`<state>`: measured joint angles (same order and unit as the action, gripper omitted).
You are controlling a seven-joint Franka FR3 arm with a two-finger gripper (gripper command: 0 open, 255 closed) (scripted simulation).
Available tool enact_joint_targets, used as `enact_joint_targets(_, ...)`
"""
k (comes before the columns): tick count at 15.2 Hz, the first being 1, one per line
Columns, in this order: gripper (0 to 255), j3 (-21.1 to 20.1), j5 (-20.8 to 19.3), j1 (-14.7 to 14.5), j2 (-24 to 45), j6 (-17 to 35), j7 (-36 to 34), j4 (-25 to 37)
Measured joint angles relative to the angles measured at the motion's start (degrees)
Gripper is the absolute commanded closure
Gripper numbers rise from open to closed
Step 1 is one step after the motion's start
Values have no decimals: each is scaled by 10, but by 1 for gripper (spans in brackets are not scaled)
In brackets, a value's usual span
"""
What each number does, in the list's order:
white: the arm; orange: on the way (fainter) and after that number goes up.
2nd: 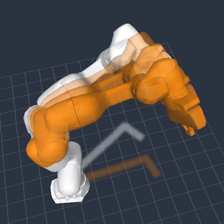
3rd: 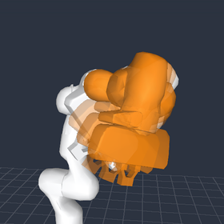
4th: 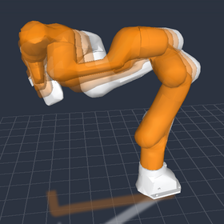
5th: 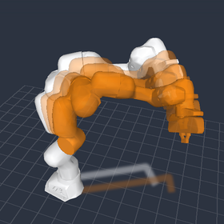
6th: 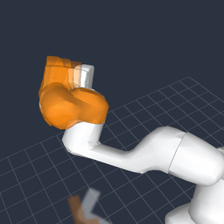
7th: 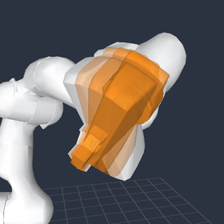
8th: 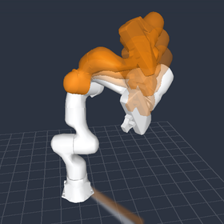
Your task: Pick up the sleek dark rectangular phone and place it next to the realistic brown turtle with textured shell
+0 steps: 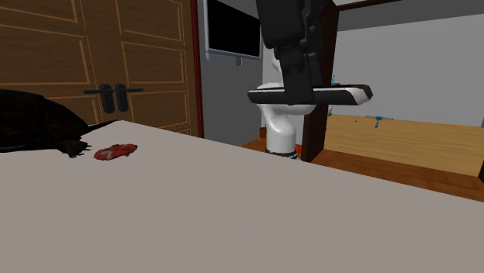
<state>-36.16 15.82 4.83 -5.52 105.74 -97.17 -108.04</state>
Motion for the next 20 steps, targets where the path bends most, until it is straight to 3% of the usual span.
enact_joint_targets(13,255,2,-10,2,9,-95,-24,105)
enact_joint_targets(20,255,69,29,35,-80,-127,79,34)
